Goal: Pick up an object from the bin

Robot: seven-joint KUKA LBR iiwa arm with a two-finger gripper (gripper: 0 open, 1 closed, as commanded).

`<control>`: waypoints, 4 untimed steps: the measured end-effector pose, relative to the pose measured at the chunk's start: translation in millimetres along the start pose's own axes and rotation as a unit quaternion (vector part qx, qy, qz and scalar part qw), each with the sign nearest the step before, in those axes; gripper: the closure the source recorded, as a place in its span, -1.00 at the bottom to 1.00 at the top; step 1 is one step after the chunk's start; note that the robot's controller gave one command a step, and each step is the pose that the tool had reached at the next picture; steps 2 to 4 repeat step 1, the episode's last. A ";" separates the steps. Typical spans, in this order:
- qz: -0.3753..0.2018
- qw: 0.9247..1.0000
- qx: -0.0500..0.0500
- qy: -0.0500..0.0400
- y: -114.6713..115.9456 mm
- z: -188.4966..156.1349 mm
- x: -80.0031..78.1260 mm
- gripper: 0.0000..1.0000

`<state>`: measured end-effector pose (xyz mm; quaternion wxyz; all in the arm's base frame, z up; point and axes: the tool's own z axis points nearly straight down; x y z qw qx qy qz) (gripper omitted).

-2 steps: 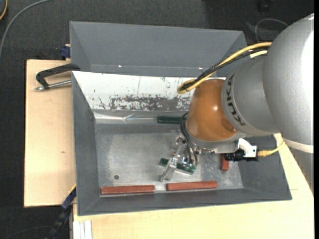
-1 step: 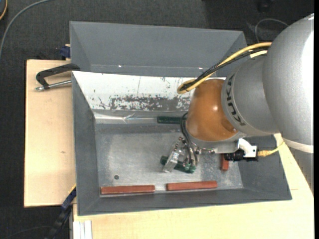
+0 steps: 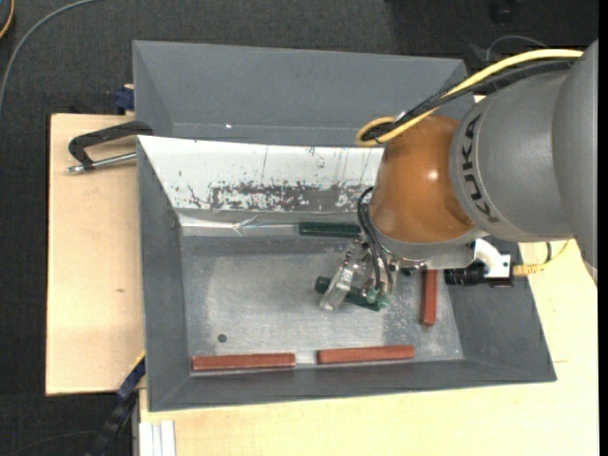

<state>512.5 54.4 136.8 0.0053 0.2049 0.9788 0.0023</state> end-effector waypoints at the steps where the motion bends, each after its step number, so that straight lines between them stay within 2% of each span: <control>1: -0.001 1.000 0.001 0.001 1.8 -26.6 -1.4 1.00; 4: -0.001 1.000 0.001 0.001 1.8 -26.6 -1.4 1.00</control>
Offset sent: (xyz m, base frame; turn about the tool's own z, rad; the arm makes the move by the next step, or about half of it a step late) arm -0.0001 0.0001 0.0242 0.0000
